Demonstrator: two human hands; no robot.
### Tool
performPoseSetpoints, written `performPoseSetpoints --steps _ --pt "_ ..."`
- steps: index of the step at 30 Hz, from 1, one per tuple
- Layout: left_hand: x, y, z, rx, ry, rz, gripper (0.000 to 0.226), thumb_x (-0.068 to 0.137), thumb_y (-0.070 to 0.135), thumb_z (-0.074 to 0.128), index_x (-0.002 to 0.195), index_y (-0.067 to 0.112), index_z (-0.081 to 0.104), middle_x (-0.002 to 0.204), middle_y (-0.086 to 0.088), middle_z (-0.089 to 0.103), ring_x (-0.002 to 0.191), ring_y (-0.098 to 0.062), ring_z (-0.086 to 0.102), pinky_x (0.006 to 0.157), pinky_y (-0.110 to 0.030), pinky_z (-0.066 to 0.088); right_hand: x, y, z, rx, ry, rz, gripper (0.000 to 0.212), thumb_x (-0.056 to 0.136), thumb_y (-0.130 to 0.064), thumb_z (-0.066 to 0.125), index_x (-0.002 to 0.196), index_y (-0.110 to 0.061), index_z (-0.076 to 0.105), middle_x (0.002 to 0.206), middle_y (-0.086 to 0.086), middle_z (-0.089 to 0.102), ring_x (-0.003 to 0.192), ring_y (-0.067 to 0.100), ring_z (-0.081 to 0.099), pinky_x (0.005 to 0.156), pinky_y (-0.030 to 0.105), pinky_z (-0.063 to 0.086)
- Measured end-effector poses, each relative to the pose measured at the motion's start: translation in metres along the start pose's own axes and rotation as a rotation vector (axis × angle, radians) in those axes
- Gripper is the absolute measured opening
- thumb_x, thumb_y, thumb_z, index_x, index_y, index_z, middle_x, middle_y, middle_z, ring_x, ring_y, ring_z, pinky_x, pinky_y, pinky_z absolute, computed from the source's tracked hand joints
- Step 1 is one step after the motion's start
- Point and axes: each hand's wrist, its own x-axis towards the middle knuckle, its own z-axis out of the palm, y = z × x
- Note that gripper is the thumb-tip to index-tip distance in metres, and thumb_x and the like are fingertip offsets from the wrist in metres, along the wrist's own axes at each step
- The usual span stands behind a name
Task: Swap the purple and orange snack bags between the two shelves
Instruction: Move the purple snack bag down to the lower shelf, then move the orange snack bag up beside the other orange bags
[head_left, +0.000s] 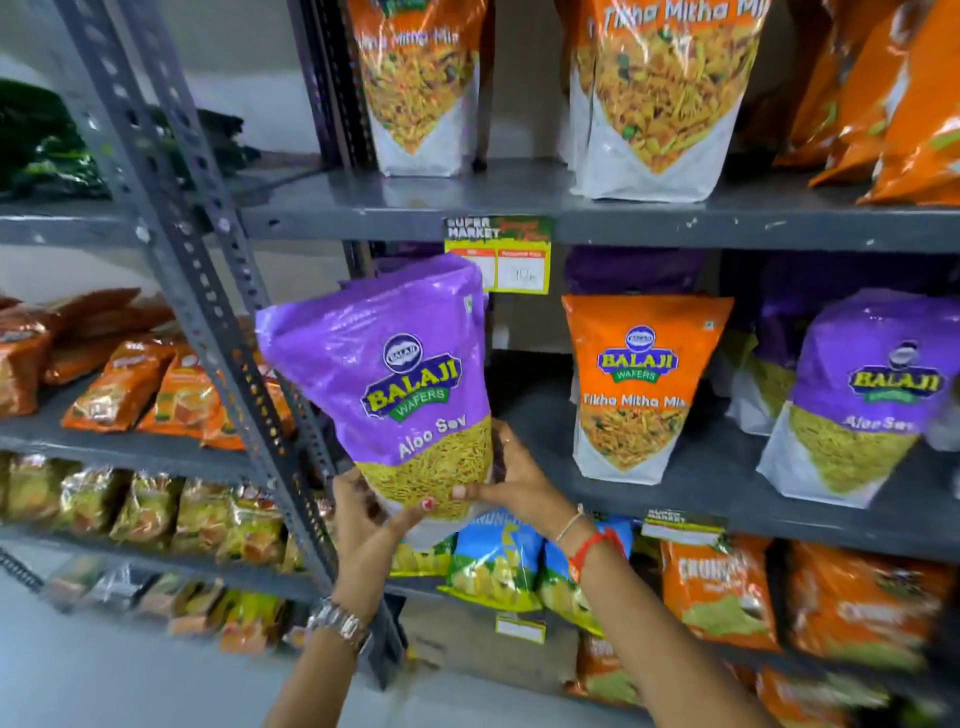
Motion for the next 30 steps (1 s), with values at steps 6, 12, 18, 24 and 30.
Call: performPoseSetpoints --steps 6,12,18,24,30 --pt "0.007 -0.039 0.030 0.065 0.027 -0.113 0.061 0.061 -0.005 0.076 0.105 0.007 0.036 0.106 -0.014 0.054 0.102 -0.029 0.054 0.070 -0.015 0.051 0.005 0.040 -0.026 -0.007 0.039 0.105 0.081 0.061 -0.008 0.084 0.128 -0.019 0.040 0.131 0.013 0.056 0.121 0.024 0.056 0.103 0.043 0.050" --pt "0.044 -0.053 0.068 0.077 -0.011 -0.155 0.055 0.065 -0.009 0.072 0.100 0.013 0.036 0.104 -0.007 0.051 0.097 -0.022 0.053 0.078 -0.030 0.050 0.033 0.050 -0.060 0.019 0.123 0.115 0.069 0.074 0.012 0.073 0.127 -0.017 0.039 0.123 0.009 0.055 0.109 0.009 0.057 0.085 0.016 0.054" --pt "0.067 -0.066 0.095 0.115 -0.006 -0.139 0.061 0.064 -0.001 0.075 0.105 0.010 0.031 0.114 -0.016 0.047 0.108 -0.032 0.051 0.093 -0.050 0.046 0.053 0.060 -0.070 0.075 0.185 0.085 0.082 0.081 0.017 0.062 0.144 -0.019 0.025 0.135 0.005 0.044 0.122 0.010 0.046 0.083 0.007 0.049" --pt "0.080 -0.073 0.110 0.187 0.008 -0.108 0.072 0.062 0.017 0.079 0.115 0.014 0.030 0.118 -0.008 0.044 0.112 -0.027 0.047 0.093 -0.043 0.044 0.061 0.064 -0.071 0.047 0.284 0.044 0.080 0.084 0.012 0.061 0.149 -0.011 0.021 0.153 0.017 0.036 0.141 0.026 0.037 0.109 0.025 0.043" --pt "0.052 -0.063 0.132 0.366 0.290 0.178 0.079 0.061 0.024 0.082 0.124 0.002 0.041 0.124 -0.002 0.035 0.120 -0.012 0.032 0.101 -0.007 0.024 0.014 0.054 -0.072 -0.095 0.983 -0.209 0.036 0.081 0.006 0.057 0.112 -0.012 0.063 0.118 0.010 0.063 0.112 0.018 0.060 0.090 0.034 0.055"
